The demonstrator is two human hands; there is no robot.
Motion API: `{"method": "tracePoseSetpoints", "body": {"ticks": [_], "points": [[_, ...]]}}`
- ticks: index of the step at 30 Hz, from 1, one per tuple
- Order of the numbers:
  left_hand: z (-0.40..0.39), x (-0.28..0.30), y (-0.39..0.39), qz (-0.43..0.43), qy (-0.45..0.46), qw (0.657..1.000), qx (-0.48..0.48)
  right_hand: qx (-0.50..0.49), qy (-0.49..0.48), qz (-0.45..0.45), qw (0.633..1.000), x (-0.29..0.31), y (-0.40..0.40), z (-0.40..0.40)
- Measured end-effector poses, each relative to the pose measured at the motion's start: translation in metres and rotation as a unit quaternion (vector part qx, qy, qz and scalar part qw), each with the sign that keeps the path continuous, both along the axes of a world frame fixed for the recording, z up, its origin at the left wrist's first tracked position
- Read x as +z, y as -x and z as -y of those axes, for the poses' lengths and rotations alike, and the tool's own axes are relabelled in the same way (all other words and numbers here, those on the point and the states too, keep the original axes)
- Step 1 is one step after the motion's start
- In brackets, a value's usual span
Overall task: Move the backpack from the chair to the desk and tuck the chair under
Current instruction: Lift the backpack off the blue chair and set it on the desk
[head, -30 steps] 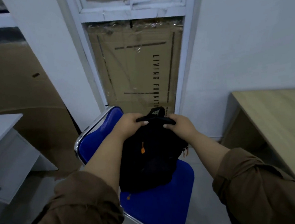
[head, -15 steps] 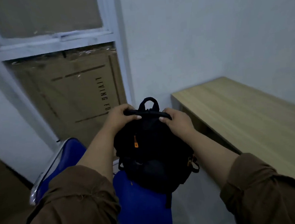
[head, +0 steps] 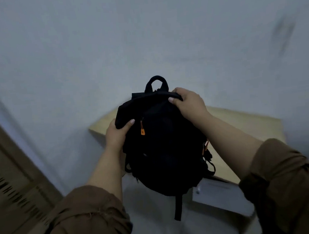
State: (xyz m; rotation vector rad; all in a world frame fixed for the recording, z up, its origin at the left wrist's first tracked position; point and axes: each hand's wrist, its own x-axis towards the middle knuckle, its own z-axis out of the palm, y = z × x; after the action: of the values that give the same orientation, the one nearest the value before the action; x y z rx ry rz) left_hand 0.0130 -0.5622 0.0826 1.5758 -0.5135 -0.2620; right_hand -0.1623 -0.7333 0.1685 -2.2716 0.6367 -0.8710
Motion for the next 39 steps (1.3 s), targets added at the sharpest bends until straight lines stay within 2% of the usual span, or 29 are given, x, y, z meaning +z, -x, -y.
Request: {"method": "tracePoseSetpoints", "body": {"ticks": [6, 12, 15, 18, 21, 24, 27, 32, 36, 39], "points": [[0.143, 0.029, 0.06, -0.007, 0.093, 0.987, -0.129, -0.094, 0.04, -0.022, 0.995, 0.047, 0.084, 0.117], [0.275, 0.047, 0.115, 0.015, 0.115, 0.984, -0.132, -0.172, 0.067, -0.069, 0.98, 0.076, 0.148, 0.225], [0.323, 0.034, 0.135, 0.022, 0.087, 0.987, -0.131, -0.203, 0.012, -0.067, 0.977, 0.053, 0.175, 0.269], [0.356, 0.01, 0.146, 0.016, 0.045, 0.99, -0.131, -0.199, -0.142, -0.034, 0.969, 0.008, 0.207, 0.299], [0.375, -0.008, 0.143, -0.002, 0.027, 0.991, -0.129, -0.194, -0.3, 0.039, 0.933, -0.043, 0.232, 0.312], [0.395, -0.009, 0.13, -0.022, 0.013, 0.991, -0.13, -0.186, -0.389, 0.074, 0.899, -0.096, 0.232, 0.314], [0.416, -0.012, 0.118, -0.047, -0.004, 0.992, -0.119, -0.192, -0.398, 0.1, 0.891, -0.131, 0.212, 0.317], [0.44, -0.041, 0.104, -0.045, -0.04, 0.995, -0.085, -0.247, -0.349, 0.164, 0.889, -0.134, 0.192, 0.36], [0.466, -0.091, 0.094, 0.024, -0.195, 0.969, -0.153, -0.282, -0.382, 0.188, 0.86, -0.147, 0.183, 0.402], [0.499, -0.125, 0.088, 0.076, -0.263, 0.942, -0.193, -0.3, -0.425, 0.212, 0.827, -0.164, 0.173, 0.438]]}}
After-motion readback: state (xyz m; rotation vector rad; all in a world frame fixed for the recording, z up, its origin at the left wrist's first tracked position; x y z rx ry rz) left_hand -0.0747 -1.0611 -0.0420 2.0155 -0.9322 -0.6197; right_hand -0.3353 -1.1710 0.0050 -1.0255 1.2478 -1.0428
